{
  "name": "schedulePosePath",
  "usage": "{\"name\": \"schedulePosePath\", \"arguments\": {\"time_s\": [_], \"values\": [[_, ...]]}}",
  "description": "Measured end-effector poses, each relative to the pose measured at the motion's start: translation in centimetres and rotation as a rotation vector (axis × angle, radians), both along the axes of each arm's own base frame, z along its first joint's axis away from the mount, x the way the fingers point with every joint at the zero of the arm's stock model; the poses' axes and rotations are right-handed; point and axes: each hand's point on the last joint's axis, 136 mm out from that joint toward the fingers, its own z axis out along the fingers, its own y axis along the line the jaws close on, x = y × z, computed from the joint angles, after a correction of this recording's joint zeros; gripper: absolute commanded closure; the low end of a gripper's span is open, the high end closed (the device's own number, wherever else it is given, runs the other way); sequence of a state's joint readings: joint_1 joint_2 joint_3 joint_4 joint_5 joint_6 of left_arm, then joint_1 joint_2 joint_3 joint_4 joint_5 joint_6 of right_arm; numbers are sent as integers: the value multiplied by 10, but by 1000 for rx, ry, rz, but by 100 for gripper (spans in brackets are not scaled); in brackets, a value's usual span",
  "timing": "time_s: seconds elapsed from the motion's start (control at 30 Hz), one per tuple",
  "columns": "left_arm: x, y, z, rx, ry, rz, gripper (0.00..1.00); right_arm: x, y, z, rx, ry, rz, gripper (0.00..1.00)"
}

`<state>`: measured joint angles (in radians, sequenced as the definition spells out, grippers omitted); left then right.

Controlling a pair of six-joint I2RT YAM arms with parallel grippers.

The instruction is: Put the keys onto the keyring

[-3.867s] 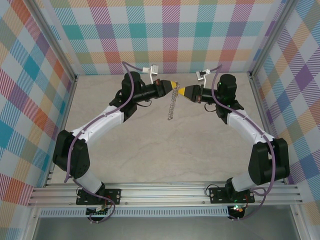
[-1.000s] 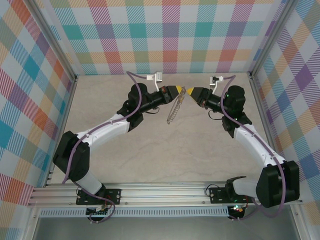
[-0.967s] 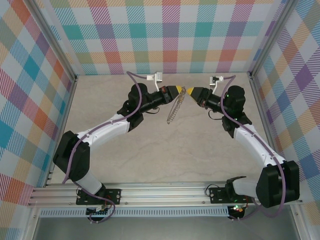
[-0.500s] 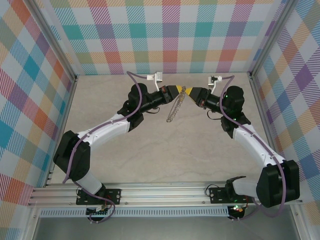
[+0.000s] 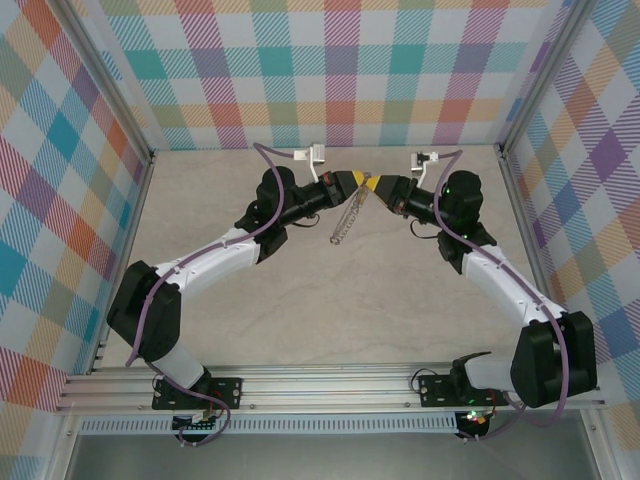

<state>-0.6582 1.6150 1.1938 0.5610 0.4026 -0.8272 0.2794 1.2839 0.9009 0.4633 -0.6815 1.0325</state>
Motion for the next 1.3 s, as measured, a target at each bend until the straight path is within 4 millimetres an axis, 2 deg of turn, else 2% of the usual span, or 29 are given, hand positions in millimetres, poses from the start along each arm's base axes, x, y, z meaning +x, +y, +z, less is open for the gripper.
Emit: {"name": "schedulePosePath", "arguments": {"time_s": [0.3,0.53,0.83,1.13,1.3], "values": [[2,2,5,-17,-13,6,100,3,2,6,3,-11,3,79],[2,3,5,-21,-5,8,100,3,4,7,5,-18,7,71],[3,3,6,-28,-2,12,100,5,4,7,9,-17,-3,77],[2,4,6,-69,23,8,100,10,3,10,20,-40,-19,76],[1,4,9,-84,26,6,100,11,3,13,24,-52,-25,81]]}}
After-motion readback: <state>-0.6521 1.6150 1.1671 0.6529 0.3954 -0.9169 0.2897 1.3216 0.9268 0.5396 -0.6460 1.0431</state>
